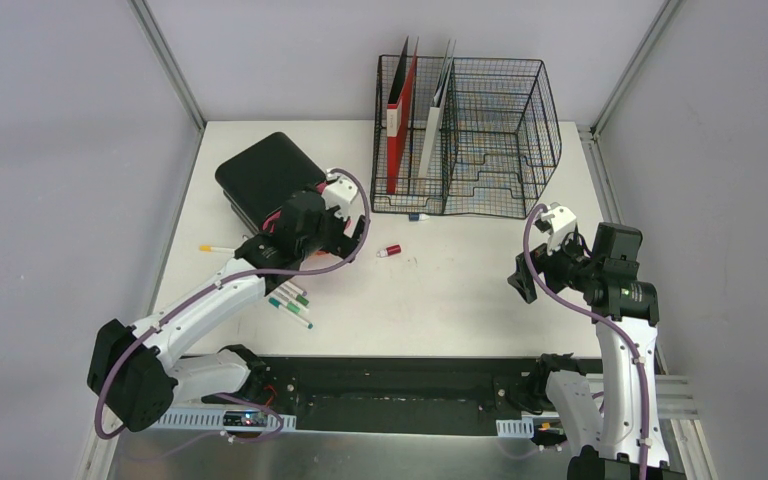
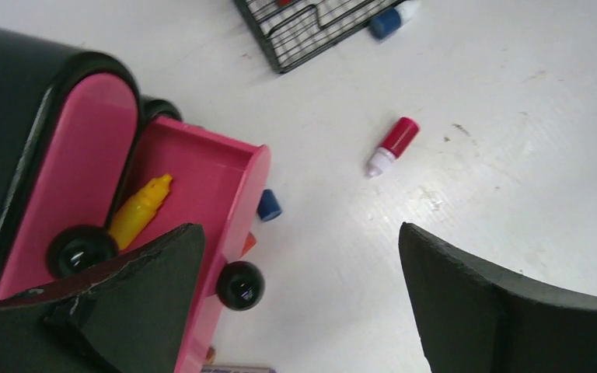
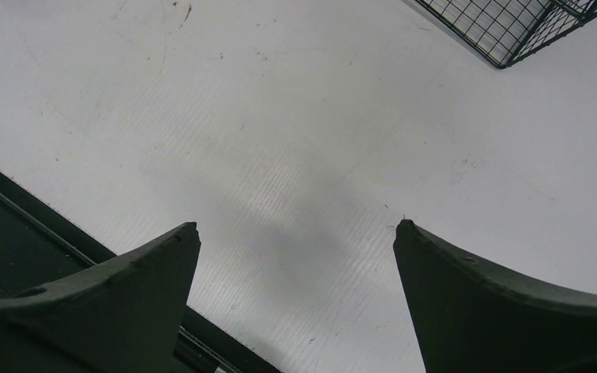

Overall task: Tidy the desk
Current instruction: Place the stationery in the drawer, then pick up the stationery from the center of the board.

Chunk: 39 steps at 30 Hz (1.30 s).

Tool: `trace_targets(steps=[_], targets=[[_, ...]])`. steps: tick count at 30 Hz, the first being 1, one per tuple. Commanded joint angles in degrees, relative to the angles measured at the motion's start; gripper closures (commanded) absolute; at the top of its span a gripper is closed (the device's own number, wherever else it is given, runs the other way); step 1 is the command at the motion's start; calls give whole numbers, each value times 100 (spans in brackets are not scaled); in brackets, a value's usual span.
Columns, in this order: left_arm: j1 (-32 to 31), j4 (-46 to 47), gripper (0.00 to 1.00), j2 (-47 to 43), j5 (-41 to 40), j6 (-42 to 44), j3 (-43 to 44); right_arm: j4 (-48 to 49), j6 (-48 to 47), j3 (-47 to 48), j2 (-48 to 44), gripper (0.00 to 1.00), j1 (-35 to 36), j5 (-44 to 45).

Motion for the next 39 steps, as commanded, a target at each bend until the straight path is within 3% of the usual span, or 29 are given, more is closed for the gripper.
trace_targets(steps=[1, 8, 15, 21, 29, 39], targets=[[-15, 540, 3, -95, 1071, -118, -53, 50, -93, -6, -64, 1, -47, -193], [-15, 733, 5, 297, 2075, -151, -79, 53, -94, -9, -57, 1, -47, -196], [-17, 1072, 5, 809, 2580, -338, -87, 51, -94, -2, -73, 1, -47, -186], [-18, 1328, 13, 1431, 3057, -584, 4, 47, -93, -11, -93, 1, -56, -195], [-18, 1481, 21, 2424, 3236, -683, 376, 49, -102, -15, -104, 1, -56, -183], [-93, 1370, 24, 3275, 2615, -512, 934, 45, -110, -15, -113, 1, -56, -196]])
